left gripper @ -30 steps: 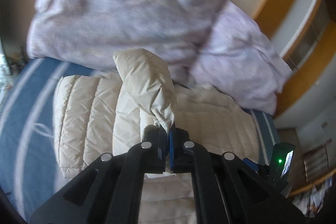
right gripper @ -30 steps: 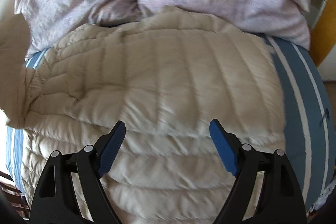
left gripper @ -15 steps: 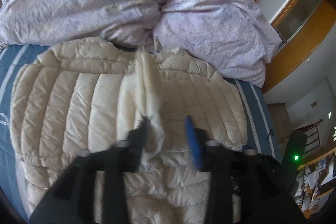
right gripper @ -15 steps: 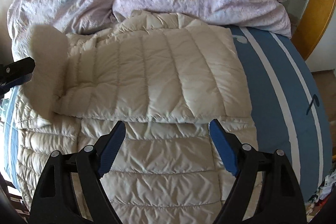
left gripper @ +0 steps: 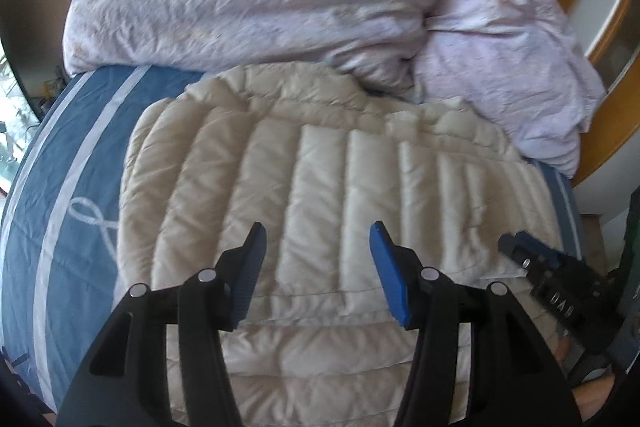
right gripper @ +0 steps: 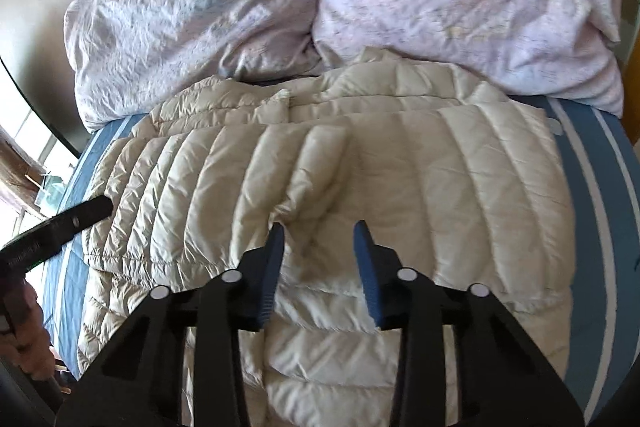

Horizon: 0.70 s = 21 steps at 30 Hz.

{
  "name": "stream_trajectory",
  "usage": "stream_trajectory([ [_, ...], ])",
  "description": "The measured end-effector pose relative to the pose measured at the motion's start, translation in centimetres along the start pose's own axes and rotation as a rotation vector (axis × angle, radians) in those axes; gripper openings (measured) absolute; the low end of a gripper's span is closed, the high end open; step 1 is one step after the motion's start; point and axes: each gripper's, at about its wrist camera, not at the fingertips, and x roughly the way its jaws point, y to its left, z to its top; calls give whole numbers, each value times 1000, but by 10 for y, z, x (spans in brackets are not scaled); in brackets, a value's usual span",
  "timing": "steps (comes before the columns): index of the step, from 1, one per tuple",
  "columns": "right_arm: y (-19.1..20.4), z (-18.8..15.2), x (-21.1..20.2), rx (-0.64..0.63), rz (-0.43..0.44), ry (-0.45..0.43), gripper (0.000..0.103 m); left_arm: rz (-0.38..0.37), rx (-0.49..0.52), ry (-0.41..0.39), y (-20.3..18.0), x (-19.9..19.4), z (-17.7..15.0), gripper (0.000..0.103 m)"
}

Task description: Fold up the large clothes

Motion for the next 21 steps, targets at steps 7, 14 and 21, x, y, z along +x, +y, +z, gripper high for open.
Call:
stream_trajectory([
  [7,4,-6,25,-11,-29,41,26,57,5,37,18,17,-8,54],
  [14,-5,-14,45,-15,-88,93,22,97,19,72,25,34,-13,54],
  [21,-11,-22,57,-6,-136,126,17,131,38,96,27,48,-15,54],
])
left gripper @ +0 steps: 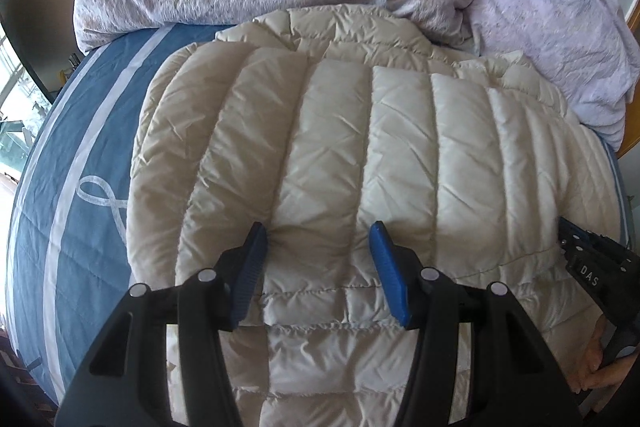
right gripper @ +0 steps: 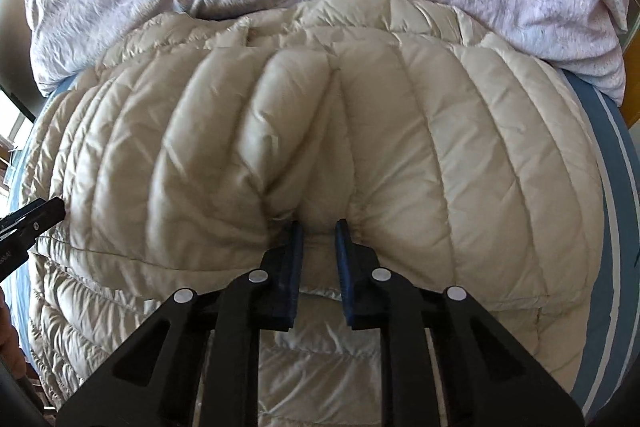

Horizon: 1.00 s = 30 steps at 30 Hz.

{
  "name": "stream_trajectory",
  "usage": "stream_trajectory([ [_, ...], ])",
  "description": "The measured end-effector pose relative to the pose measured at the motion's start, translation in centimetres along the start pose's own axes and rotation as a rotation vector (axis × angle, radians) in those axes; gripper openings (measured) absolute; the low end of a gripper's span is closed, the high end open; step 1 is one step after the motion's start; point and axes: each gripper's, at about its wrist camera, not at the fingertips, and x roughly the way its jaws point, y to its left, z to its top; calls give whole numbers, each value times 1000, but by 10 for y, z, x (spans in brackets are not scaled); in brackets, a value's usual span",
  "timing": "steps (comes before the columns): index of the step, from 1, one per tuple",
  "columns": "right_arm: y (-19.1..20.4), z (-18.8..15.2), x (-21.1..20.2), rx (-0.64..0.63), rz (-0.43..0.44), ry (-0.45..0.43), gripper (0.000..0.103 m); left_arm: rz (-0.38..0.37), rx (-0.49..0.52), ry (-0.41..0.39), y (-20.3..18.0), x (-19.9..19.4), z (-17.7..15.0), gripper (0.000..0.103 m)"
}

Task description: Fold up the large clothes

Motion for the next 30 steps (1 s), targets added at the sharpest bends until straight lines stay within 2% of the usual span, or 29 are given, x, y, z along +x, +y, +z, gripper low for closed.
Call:
stream_trajectory([
  [8,7,-4,0,-41,-38,-32,17,33,9,30,1,20,0,56],
  [15,4,2,0,-17,-12,-4,18,66,27,39,-5,25,0,57],
  [17,2,3,-3,-4,0,14,20,46,0,42,-1,19,-1,58],
  [19,-2,1,-13,13,17,14,34,25,-16,25,2,7,-5,60],
  [20,-4,-1,-19,20,13,2,50,27,-10,11,2,0,-8,63],
  [22,-9,-7,-34,25,7,-33,66,40,14,-11,3,-11,-13,64],
  [25,-18,-19,-53,23,9,-52,68,37,49,-36,6,-30,-27,69],
  [30,-40,-48,-76,15,16,-22,68,44,75,-70,19,-55,-56,70],
])
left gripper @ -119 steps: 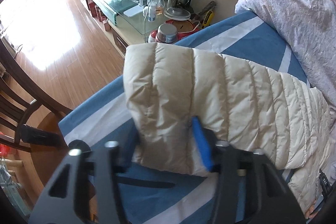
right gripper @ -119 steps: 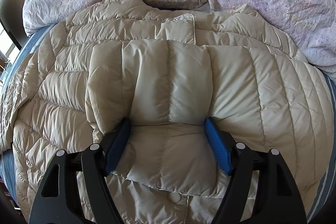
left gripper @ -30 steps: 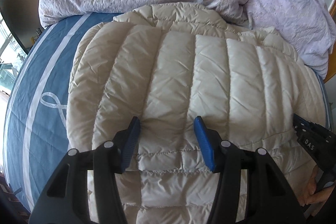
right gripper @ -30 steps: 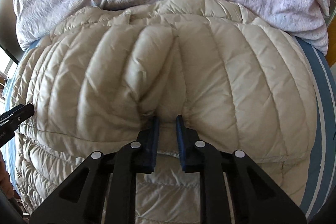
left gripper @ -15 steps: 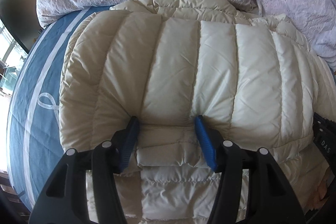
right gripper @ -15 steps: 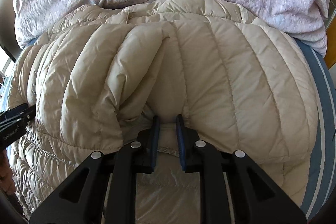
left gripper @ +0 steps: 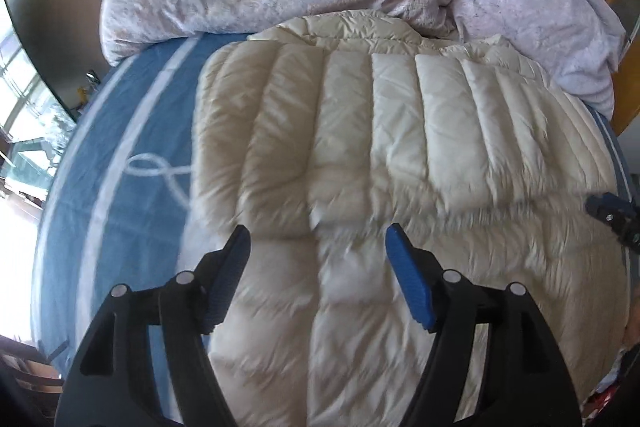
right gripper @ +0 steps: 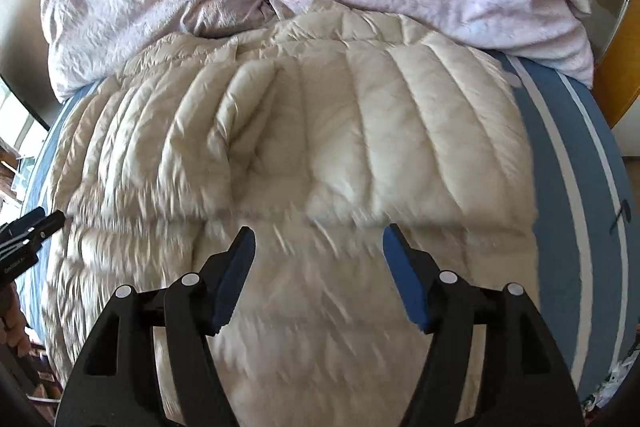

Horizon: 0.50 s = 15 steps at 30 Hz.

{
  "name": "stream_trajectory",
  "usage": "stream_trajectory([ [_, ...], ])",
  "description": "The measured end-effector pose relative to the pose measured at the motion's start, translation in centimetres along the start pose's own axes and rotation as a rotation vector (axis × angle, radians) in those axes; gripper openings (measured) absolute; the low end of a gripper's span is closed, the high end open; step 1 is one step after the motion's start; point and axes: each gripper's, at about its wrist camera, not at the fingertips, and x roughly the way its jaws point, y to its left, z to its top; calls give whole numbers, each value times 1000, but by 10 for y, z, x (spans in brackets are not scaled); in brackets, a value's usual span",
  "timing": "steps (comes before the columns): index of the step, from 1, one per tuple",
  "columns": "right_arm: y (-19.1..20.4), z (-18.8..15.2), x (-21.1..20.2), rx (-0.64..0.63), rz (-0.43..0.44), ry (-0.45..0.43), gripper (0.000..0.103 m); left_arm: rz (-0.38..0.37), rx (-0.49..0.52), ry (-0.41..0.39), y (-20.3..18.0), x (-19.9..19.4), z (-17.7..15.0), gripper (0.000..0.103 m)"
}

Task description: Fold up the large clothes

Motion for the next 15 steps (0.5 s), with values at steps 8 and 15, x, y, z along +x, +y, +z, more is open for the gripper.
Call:
stream_trajectory([
  [8,-46,-65,-34,-31,-29,82,68,18,-25,7,27,-36,-59,75],
  [15,-110,-114,-51,76,-43,150,68,40,-82,33,47,-50,-108,75],
])
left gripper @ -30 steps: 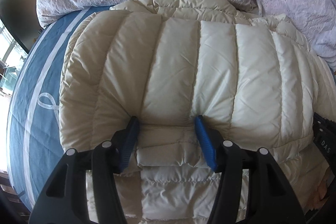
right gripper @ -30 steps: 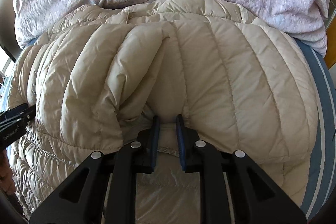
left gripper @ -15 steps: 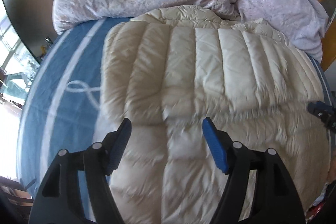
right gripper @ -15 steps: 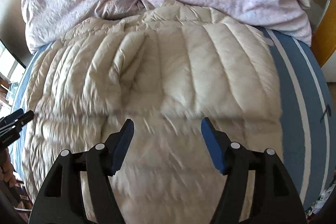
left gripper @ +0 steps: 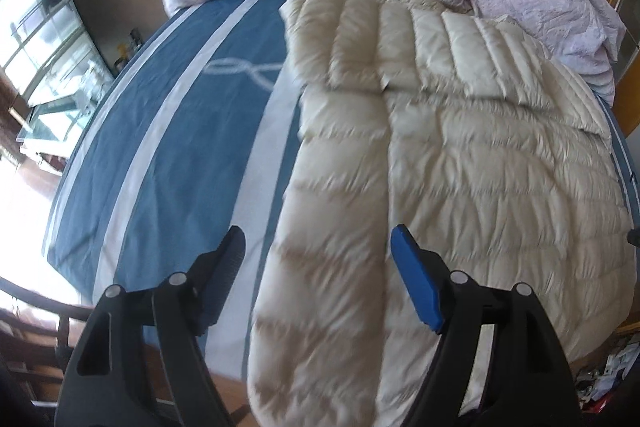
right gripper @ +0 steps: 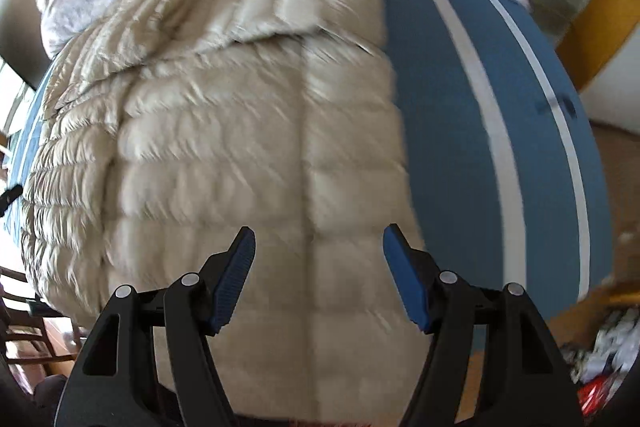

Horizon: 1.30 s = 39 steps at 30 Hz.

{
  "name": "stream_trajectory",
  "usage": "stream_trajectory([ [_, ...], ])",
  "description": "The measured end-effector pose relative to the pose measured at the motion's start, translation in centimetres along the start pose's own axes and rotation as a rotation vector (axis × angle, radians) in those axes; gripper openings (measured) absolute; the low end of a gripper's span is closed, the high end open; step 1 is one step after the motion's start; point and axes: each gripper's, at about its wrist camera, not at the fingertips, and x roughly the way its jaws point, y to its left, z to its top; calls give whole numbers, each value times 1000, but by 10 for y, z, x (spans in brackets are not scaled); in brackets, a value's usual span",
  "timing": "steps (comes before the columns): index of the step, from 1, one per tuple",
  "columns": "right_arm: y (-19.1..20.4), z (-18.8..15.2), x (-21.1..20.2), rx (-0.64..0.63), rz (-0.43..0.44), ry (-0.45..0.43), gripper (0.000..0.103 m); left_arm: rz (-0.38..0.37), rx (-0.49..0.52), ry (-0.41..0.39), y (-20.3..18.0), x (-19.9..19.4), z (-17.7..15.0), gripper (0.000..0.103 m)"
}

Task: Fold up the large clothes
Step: 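Grasp the jacket hem with the right gripper while the left gripper grasps the hem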

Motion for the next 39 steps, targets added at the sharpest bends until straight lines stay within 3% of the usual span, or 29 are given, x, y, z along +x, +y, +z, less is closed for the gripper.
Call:
stream_trajectory([
  [11,-59,-33,17,150,125,127,68,-3,-98,74,32,2,-50,75],
  [19,-61,-48,17,129,211,148,68,-57,-123,104,32,4,-67,74],
  [25,-41,-66,14,62,272,172,66,-96,-110,112,26,2,-74,62],
  [31,-38,-67,14,62,284,184,48,-103,-92,111,20,-1,-78,56],
  [33,-43,-69,13,80,299,190,29,-114,-101,107,21,-2,-79,47],
  [35,-47,-72,13,95,321,191,20,-131,-102,109,20,-2,-79,29],
  [39,-43,-67,5,69,302,159,9,-117,-92,104,16,-6,-76,11],
])
